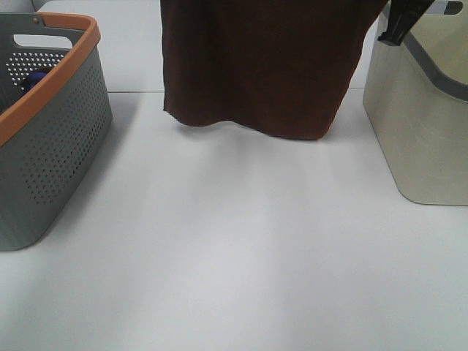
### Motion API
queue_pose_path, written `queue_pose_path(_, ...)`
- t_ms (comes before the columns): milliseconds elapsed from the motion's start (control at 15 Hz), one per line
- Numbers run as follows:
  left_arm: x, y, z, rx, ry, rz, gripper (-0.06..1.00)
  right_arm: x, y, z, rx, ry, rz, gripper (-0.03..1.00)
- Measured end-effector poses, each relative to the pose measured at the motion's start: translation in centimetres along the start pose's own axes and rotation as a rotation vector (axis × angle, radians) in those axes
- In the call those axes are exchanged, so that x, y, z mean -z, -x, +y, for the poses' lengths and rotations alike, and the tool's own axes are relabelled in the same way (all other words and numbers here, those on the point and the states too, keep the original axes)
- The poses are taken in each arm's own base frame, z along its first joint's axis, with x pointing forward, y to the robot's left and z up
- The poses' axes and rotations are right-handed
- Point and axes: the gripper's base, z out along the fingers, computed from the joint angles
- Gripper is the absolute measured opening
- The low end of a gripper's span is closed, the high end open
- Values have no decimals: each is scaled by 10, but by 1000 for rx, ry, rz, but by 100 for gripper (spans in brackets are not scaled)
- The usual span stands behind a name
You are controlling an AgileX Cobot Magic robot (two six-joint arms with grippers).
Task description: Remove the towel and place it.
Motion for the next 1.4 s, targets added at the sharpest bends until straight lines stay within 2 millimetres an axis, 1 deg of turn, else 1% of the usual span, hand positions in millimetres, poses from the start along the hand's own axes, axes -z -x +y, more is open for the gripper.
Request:
queue_pose_path(133,-27,-10,7,-28,22,-101,0,-31,0,-2,15,-73,-7,2)
queue_pose_path(267,-51,-20,14,-35,31,-206,0,-60,1,-4,20,-118,-18,2)
queue_pose_path(400,-67,-33,27,-32,46,-273,0,-79,6,-13,18,-163,-37,2)
queue_pose_path(533,-74,-40,39,-28,65,-303,0,-83,12,-23,7,-204,-55,2)
queue_pose_path(667,-75,-41,40,-30,65,-309,0,-84,12,-22,-34,-172,-58,2)
queue_pose_path(733,-78,-42,34,-32,55,-299,0,-85,12,-19,-50,-149,-55,2)
queue_pose_path(800,-81,-45,25,-49,43,-265,0,-89,9,-10,-70,-92,-42,2)
queue_pose_path(867,-86,-52,1,-109,9,-158,0,-96,3,11,-74,56,-9,2)
queue_pose_path(1000,-88,-67,-21,-183,-32,40,0,-94,-1,34,-74,291,32,2)
queue_pose_path(1133,-84,-86,-34,-222,-127,255,0,-82,-5,59,-98,594,94,2)
queue_pose_path(1200,-80,-96,-40,-233,-214,362,0,-74,-6,69,-121,729,129,2)
queue_pose_path(1333,-70,-112,-49,-265,-378,536,0,-60,-8,81,-173,928,205,2)
queue_pose_path(1400,-67,-115,-51,-272,-414,569,0,-56,-9,84,-189,975,228,2)
